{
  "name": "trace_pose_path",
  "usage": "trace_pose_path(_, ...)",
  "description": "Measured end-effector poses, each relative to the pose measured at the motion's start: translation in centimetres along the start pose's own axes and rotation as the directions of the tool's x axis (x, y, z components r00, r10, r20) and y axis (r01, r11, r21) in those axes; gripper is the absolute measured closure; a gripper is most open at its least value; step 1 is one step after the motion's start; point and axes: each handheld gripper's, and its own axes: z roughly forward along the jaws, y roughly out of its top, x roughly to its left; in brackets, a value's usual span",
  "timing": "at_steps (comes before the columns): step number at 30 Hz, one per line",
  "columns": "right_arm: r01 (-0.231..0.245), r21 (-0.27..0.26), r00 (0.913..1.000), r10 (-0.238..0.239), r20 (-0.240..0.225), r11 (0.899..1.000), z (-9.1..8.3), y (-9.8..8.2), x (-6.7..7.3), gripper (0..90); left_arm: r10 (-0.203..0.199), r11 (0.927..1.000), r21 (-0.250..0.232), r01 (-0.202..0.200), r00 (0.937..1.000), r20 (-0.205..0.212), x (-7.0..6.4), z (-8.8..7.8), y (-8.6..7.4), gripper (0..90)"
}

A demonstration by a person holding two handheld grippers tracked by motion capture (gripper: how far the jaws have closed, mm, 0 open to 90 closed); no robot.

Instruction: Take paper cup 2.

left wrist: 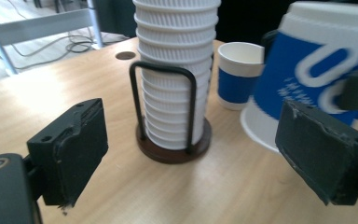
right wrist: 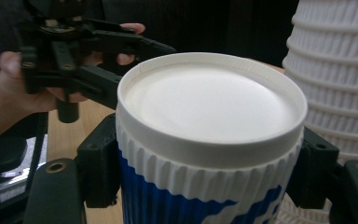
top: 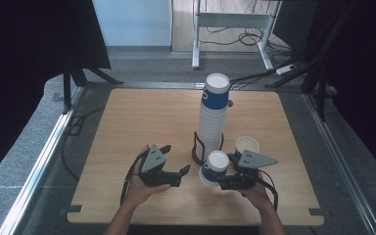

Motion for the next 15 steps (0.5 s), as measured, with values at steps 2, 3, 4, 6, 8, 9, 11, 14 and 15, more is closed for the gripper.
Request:
trace_pose_path(2,-0.003,0.006,1.0,0.003,-0.001,1.0,0.3,-0.2,0.1,26.6,-0.01,0.9999,-0.004,0.01,0.9999,0.006,0.0,-0.3,-0.5,9.4)
trace_pose_path(3,-0.005,0.005,1.0,0.005,-0.001,1.0,0.4,-0.4,0.1,26.6,-0.015,0.9999,0.002,0.015,0.9998,0.011,0.0,-0.3,-0.7,9.4)
trace_pose_path(4,-0.01,0.007,1.0,0.01,0.001,1.0,0.6,-0.5,0.1,26.6,-0.01,0.9999,0.012,0.01,0.9999,0.009,0.1,-0.3,-0.8,9.4)
trace_pose_path(6,-0.017,0.011,0.9999,0.017,0.005,1.0,0.9,-0.6,0.0,26.7,-0.009,0.9998,0.017,0.009,0.9999,0.01,0.2,-0.4,-1.1,9.4)
trace_pose_path(8,-0.019,0.015,0.9998,0.019,0.005,1.0,1.2,-0.9,0.0,26.6,-0.033,0.9993,0.016,0.033,0.9991,0.028,0.3,-0.4,-1.4,9.4)
trace_pose_path(9,-0.022,0.019,0.9997,0.022,0.007,1.0,1.4,-1.1,0.0,26.6,-0.039,0.9991,0.019,0.038,0.9988,0.031,0.3,-0.4,-1.5,9.4)
trace_pose_path(11,-0.029,0.028,0.9995,0.029,0.01,0.999,1.8,-1.4,-0.1,26.6,-0.037,0.9991,0.023,0.037,0.9988,0.03,0.2,-0.3,-1.6,9.5)
trace_pose_path(14,-0.033,0.041,0.9993,0.032,0.017,0.999,2.3,-1.8,-0.2,26.6,-0.021,0.9992,0.034,0.02,0.9994,0.03,-0.1,-0.3,-1.7,9.5)
trace_pose_path(15,-0.035,0.043,0.9992,0.034,0.019,0.998,2.4,-1.9,-0.2,26.6,-0.017,0.9992,0.037,0.016,0.9995,0.028,-0.2,-0.3,-1.8,9.5)
